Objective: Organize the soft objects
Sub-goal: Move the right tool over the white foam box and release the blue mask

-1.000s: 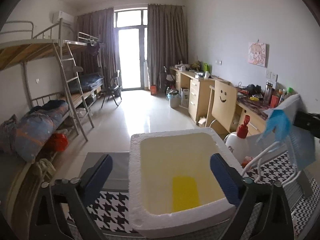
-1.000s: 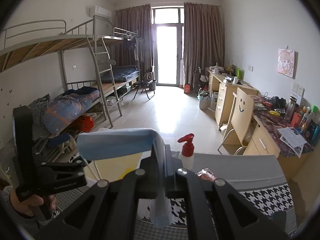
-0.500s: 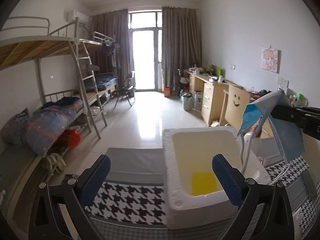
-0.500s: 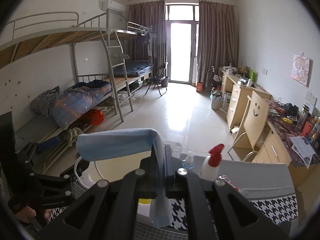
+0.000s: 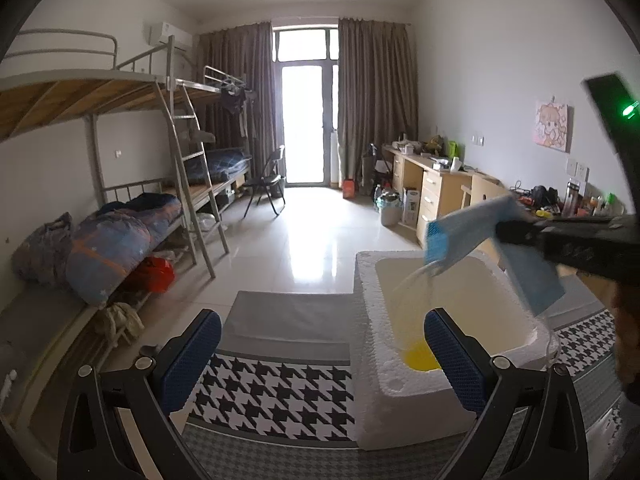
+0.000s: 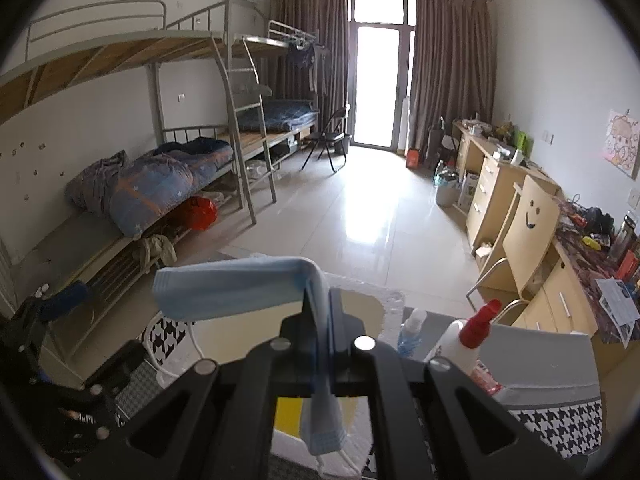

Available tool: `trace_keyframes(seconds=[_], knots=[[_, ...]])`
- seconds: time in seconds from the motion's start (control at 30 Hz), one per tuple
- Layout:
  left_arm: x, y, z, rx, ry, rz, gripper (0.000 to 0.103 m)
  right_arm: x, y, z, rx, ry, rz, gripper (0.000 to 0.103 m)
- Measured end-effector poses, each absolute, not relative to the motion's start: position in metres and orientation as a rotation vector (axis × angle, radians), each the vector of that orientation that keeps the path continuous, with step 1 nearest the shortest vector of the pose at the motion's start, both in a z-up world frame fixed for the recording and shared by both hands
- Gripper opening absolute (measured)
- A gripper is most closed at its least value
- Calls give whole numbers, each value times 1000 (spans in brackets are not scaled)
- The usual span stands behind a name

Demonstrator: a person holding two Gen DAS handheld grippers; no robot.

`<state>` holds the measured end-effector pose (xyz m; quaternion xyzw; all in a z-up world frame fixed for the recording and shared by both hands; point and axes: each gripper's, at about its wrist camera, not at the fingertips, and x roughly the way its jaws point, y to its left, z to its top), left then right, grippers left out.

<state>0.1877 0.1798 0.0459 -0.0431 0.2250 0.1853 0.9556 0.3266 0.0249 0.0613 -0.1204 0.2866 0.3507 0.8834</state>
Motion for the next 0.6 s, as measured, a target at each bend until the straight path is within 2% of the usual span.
trace_keyframes(seconds=[0.33, 0.4, 0.43, 0.47, 0.53, 0.6], knots=[[180, 185, 41, -92, 457, 372, 102, 351, 40, 28, -275, 744, 717, 7], [181, 184, 40, -88, 458, 371, 102, 353, 42, 23, -284, 773, 723, 11], [182, 183, 39, -89, 462, 368, 102, 353, 44, 21, -296, 789, 721, 22], [182, 183, 39, -87, 464, 364, 102, 353, 45, 19, -298, 804, 709, 40], [183, 183, 38, -81, 466, 366, 102, 350, 47, 17, -319, 811, 714, 59], [182, 183, 37, -82, 468, 367, 102, 347, 45, 19, -314, 803, 711, 64]])
